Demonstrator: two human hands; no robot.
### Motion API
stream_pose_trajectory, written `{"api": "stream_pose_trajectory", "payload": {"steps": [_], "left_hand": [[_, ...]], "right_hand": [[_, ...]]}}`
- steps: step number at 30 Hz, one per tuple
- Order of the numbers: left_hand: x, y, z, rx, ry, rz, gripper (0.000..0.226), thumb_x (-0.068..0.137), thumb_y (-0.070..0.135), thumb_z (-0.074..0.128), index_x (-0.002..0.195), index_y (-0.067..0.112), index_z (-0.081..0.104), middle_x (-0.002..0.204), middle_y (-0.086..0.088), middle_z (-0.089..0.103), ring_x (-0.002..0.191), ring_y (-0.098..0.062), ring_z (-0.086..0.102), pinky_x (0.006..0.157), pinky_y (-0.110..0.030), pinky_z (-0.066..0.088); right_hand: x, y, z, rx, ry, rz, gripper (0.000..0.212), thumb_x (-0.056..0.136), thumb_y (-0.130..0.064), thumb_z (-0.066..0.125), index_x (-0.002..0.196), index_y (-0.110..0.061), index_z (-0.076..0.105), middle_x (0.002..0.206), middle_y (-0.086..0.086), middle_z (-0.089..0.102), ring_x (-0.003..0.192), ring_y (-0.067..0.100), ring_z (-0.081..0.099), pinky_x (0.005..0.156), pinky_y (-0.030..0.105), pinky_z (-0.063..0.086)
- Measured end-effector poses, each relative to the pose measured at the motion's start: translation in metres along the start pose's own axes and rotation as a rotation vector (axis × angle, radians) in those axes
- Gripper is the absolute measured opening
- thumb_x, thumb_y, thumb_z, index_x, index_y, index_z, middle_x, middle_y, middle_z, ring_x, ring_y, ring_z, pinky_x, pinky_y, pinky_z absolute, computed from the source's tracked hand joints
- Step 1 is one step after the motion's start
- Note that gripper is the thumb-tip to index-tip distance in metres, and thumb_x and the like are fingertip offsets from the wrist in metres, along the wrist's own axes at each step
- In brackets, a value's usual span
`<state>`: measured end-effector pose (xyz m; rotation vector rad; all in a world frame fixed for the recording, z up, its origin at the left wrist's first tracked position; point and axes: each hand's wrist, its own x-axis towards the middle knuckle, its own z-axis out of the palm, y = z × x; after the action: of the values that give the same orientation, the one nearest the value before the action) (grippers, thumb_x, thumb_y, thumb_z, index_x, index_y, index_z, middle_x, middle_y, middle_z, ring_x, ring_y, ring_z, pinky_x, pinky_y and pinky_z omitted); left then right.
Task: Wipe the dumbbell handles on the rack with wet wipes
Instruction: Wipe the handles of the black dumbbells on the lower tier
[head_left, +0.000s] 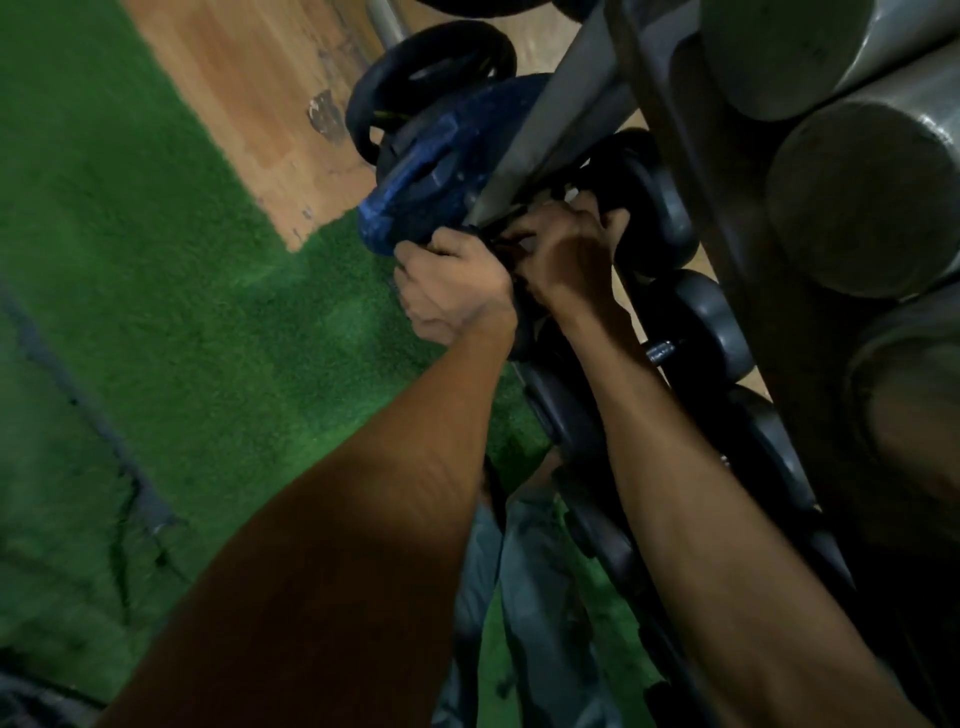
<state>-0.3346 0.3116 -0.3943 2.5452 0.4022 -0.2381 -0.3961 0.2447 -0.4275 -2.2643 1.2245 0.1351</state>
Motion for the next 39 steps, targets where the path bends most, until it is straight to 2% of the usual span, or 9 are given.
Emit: {"api": "stream_pose_trajectory", "payload": {"steps": [4, 9, 14, 19, 24, 28, 32, 35, 39], "left_hand": [[-0.001, 0.000, 0.003, 0.006, 0.025, 0.019, 0.028, 0.095, 0.033, 0.048, 0.104, 0.011, 0.063, 0.107, -0.010, 0.067, 0.103, -0.034, 0.062, 0.079, -0.038, 0.040], [-0.001, 0.000, 0.004, 0.012, 0.023, 0.014, 0.027, 0.094, 0.032, 0.048, 0.103, 0.011, 0.061, 0.108, -0.011, 0.066, 0.102, -0.035, 0.062, 0.074, -0.037, 0.032], [-0.002, 0.000, 0.004, -0.004, 0.039, 0.027, 0.027, 0.093, 0.030, 0.047, 0.103, 0.010, 0.062, 0.106, -0.013, 0.066, 0.099, -0.036, 0.062, 0.076, -0.039, 0.037], [-0.002, 0.000, 0.005, -0.012, 0.068, 0.042, 0.033, 0.087, 0.032, 0.041, 0.100, 0.010, 0.062, 0.103, -0.012, 0.066, 0.097, -0.036, 0.063, 0.077, -0.041, 0.043], [-0.002, -0.001, 0.004, 0.000, 0.061, 0.064, 0.032, 0.088, 0.030, 0.041, 0.102, 0.009, 0.061, 0.102, -0.012, 0.066, 0.097, -0.036, 0.063, 0.072, -0.036, 0.031], [-0.001, -0.002, 0.005, 0.010, 0.040, 0.069, 0.031, 0.091, 0.030, 0.043, 0.105, 0.009, 0.061, 0.106, -0.012, 0.066, 0.100, -0.036, 0.062, 0.075, -0.039, 0.039], [0.000, -0.002, 0.005, 0.017, 0.030, 0.062, 0.033, 0.090, 0.032, 0.042, 0.103, 0.008, 0.060, 0.105, -0.013, 0.065, 0.098, -0.038, 0.062, 0.076, -0.043, 0.043], [-0.001, -0.002, 0.006, 0.024, 0.032, 0.073, 0.032, 0.091, 0.031, 0.043, 0.104, 0.008, 0.060, 0.106, -0.013, 0.066, 0.098, -0.037, 0.062, 0.073, -0.040, 0.038], [-0.001, 0.000, 0.004, 0.031, 0.040, 0.086, 0.033, 0.091, 0.032, 0.041, 0.103, 0.008, 0.061, 0.105, -0.013, 0.066, 0.098, -0.037, 0.062, 0.073, -0.040, 0.038]], "right_hand": [[0.010, -0.017, -0.008, 0.060, -0.091, 0.050, 0.041, 0.088, -0.042, 0.041, 0.102, -0.020, 0.074, 0.113, 0.006, 0.071, 0.126, 0.031, 0.046, 0.103, 0.045, 0.018], [-0.005, -0.002, -0.012, 0.086, -0.097, -0.082, 0.021, 0.095, -0.031, 0.064, 0.111, -0.025, 0.075, 0.119, 0.006, 0.070, 0.124, 0.028, 0.051, 0.100, 0.037, 0.021], [-0.041, 0.003, -0.010, 0.299, 0.049, -0.171, 0.017, 0.087, -0.010, 0.062, 0.095, -0.012, 0.076, 0.094, 0.010, 0.071, 0.094, 0.031, 0.063, 0.078, 0.037, 0.049], [-0.061, 0.001, -0.007, 0.409, 0.085, 0.025, 0.019, 0.086, -0.003, 0.069, 0.099, -0.013, 0.077, 0.099, 0.004, 0.074, 0.094, 0.018, 0.068, 0.078, 0.018, 0.044], [-0.061, -0.002, 0.001, 0.560, 0.086, 0.348, 0.012, 0.084, -0.015, 0.076, 0.094, -0.021, 0.080, 0.091, -0.004, 0.078, 0.089, 0.012, 0.072, 0.079, 0.024, 0.056], [-0.058, -0.004, 0.006, 0.667, 0.087, 0.613, 0.020, 0.082, -0.017, 0.082, 0.099, -0.019, 0.071, 0.087, -0.010, 0.069, 0.088, 0.009, 0.065, 0.078, 0.021, 0.051], [-0.053, -0.003, 0.019, 0.858, 0.033, 0.741, 0.029, 0.081, -0.013, 0.079, 0.107, -0.016, 0.065, 0.099, 0.001, 0.072, 0.093, 0.018, 0.067, 0.083, 0.033, 0.058], [-0.040, -0.001, 0.016, 1.152, -0.084, 0.760, 0.025, 0.080, 0.014, 0.059, 0.093, -0.005, 0.070, 0.082, 0.011, 0.071, 0.071, 0.024, 0.064, 0.058, 0.029, 0.050], [-0.023, -0.004, 0.002, 1.594, -0.260, 0.910, 0.017, 0.078, 0.002, 0.048, 0.072, -0.007, 0.062, 0.061, 0.002, 0.059, 0.054, 0.014, 0.050, 0.037, 0.019, 0.028]]}}
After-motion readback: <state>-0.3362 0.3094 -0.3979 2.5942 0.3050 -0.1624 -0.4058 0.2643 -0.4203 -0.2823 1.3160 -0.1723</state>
